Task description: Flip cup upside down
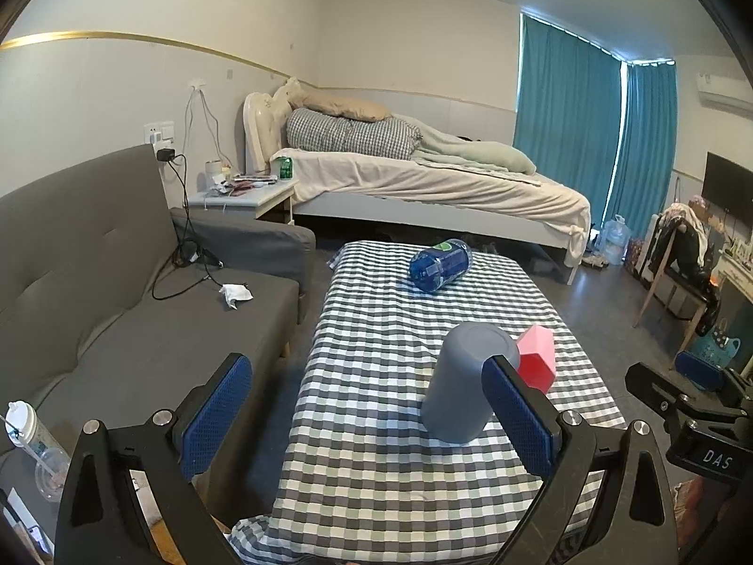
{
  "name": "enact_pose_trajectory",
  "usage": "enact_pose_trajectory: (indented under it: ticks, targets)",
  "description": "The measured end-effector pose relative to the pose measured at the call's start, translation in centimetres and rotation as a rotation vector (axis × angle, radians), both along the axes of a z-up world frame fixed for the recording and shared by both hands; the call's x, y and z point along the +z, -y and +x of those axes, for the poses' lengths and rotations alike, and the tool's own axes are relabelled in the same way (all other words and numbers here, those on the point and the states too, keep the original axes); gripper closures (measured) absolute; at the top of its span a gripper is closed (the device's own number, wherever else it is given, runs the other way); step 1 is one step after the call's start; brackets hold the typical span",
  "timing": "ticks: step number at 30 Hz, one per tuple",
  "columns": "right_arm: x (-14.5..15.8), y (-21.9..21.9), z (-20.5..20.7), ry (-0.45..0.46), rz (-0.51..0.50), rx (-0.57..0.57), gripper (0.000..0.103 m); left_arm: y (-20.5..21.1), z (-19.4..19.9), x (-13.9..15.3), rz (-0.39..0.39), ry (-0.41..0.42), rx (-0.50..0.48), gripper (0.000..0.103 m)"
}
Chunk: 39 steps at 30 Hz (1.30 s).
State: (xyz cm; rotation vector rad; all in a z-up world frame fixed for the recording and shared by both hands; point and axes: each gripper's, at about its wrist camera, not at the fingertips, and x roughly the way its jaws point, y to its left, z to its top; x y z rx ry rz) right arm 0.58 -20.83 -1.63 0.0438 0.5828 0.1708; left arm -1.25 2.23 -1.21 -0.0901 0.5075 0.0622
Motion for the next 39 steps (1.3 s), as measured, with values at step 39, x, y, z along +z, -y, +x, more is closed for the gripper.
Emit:
enact_pose_trajectory:
  ticks: [39]
  targets:
    - [-0.13, -0.31, 0.13, -0.010, -0.020, 0.011, 0.000, -0.02, -0.21, 0.16, 0.002, -0.005, 0.013, 0.002]
